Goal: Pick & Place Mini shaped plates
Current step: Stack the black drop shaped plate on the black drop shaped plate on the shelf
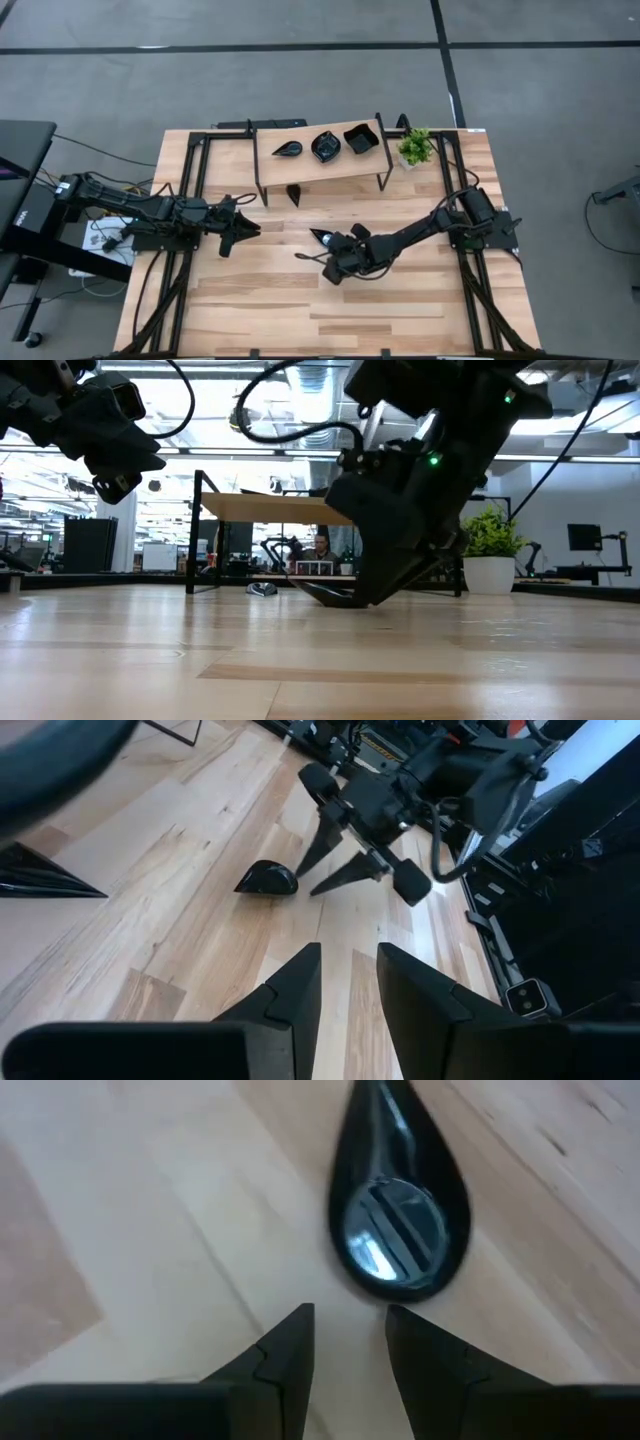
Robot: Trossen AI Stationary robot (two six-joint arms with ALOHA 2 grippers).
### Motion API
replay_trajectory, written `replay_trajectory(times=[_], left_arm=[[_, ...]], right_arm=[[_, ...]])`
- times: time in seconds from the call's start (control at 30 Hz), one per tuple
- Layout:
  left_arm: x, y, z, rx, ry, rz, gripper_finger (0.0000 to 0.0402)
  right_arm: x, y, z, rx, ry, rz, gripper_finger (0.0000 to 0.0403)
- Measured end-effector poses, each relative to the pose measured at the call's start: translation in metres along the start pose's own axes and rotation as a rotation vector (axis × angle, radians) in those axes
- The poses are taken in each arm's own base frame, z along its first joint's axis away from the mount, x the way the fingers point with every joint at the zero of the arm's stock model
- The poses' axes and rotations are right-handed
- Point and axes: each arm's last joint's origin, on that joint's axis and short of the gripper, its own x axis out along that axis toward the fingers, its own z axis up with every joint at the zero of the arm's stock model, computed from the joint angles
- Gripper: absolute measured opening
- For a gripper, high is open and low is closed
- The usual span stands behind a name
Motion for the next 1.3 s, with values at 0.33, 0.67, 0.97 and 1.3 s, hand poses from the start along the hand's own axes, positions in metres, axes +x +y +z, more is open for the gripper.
replay_trajectory(times=[0.33, 0.67, 0.97, 1.3], left_arm=[[0.000, 0.000, 0.000, -0.003, 0.000, 0.000, 0.0102], [0.000, 0.000, 0.000, 0.000, 0.000, 0.000, 0.0102], [0.000, 0.000, 0.001, 0.054, -0.010, 0.004, 0.0102], [0.028, -0.005, 0.003, 0.163, 0.010, 0.046, 0.0102]], right_arm=[[0.007, -0.013, 0.006, 0.022, 0.014, -0.043, 0.0122], [0.010, -0.022, 0.010, 0.025, 0.017, -0.101, 0.0122], [-0.043, -0.008, 0.015, -0.013, -0.002, 0.006, 0.0122], [-0.122, -0.037, 0.019, -0.256, -0.053, 0.034, 0.0122]])
